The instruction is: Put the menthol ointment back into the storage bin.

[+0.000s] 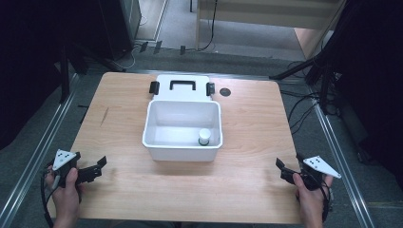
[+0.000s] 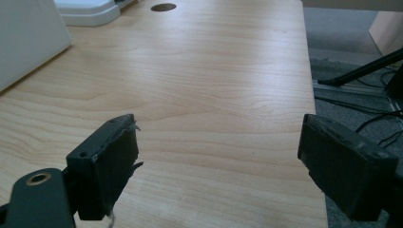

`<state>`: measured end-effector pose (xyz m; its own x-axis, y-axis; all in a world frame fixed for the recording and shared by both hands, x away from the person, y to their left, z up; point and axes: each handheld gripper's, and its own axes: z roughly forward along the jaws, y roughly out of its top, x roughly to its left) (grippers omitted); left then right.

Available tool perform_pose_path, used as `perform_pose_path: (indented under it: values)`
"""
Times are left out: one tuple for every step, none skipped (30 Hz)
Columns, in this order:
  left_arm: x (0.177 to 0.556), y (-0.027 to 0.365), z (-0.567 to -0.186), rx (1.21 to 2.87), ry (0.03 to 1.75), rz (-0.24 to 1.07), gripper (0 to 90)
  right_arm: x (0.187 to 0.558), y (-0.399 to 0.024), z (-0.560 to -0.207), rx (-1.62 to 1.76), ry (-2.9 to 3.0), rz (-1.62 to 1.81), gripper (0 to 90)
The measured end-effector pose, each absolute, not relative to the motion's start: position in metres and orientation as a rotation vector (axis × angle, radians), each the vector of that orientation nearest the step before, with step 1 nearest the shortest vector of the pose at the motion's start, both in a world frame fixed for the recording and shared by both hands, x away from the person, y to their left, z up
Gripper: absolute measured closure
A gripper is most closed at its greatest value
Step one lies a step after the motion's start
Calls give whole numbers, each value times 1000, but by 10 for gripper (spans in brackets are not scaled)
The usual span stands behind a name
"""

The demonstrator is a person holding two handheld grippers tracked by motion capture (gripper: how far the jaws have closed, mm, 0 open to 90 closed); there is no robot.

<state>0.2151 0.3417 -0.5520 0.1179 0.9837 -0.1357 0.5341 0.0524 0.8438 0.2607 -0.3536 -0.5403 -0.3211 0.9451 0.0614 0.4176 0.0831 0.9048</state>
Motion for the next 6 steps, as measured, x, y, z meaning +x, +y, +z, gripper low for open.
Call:
perform_pose_path:
  values:
    - [215, 341, -552, 1590, 1523, 707, 0, 260, -355, -540, 1352, 1789, 1210, 142]
    - [215, 341, -552, 1583, 1524, 709, 0, 260, -355, -541, 1370, 1785, 1206, 145]
    - [215, 341, -552, 1584, 1524, 708, 0, 261, -356, -540, 1399, 1792, 1209, 145]
    - [215, 341, -552, 1586, 1525, 707, 0, 263, -357, -541, 1426, 1818, 1220, 148]
    - [215, 341, -552, 1584, 1525, 706, 0, 263, -357, -541, 1425, 1819, 1217, 159]
    - [215, 341, -552, 1584, 1525, 706, 0, 263, -357, -541, 1425, 1819, 1217, 159]
